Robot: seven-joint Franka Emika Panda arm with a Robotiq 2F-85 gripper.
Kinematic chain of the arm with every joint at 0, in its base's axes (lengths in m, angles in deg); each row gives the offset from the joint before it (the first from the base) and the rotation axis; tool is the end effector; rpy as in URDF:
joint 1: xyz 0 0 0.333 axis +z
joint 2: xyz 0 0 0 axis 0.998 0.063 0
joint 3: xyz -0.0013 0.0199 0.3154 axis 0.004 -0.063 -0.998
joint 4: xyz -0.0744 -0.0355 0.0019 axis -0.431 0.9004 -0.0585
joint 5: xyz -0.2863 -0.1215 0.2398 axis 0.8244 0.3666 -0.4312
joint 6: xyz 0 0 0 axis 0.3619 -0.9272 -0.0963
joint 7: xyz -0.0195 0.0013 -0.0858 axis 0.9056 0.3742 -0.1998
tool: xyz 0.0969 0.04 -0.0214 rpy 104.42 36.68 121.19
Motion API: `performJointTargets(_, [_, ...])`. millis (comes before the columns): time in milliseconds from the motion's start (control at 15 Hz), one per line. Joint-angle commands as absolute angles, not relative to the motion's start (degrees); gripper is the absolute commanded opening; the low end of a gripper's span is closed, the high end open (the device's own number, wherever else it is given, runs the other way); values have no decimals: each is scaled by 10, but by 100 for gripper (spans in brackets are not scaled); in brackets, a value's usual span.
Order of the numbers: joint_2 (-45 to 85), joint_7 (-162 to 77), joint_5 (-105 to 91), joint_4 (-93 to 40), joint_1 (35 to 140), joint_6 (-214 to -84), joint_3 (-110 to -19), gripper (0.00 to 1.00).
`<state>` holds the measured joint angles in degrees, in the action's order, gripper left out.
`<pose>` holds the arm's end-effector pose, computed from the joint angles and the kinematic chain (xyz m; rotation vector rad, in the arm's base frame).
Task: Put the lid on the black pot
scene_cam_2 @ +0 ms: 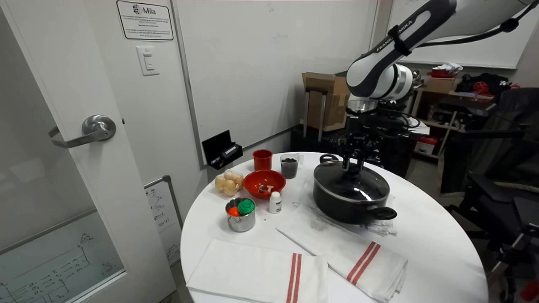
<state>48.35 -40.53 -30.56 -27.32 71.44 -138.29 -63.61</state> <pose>0.6307 -0.2025 0.1479 -2.7252 0.9506 0.2944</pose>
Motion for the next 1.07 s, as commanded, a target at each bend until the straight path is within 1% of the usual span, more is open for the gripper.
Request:
performJointTargets(0, [463, -390, -286, -295, 726, -1393, -620, 25])
performJointTargets(667, [462, -379, -264, -299, 735, -1399, -613, 25])
performJointTargets(733, [462, -378, -263, -299, 736, -1400, -613, 75])
performJointTargets(800, [461, -377, -262, -301, 737, -1402, -613, 77])
performJointTargets(1000, [457, -374, -255, -306, 739, -1406, -609, 97])
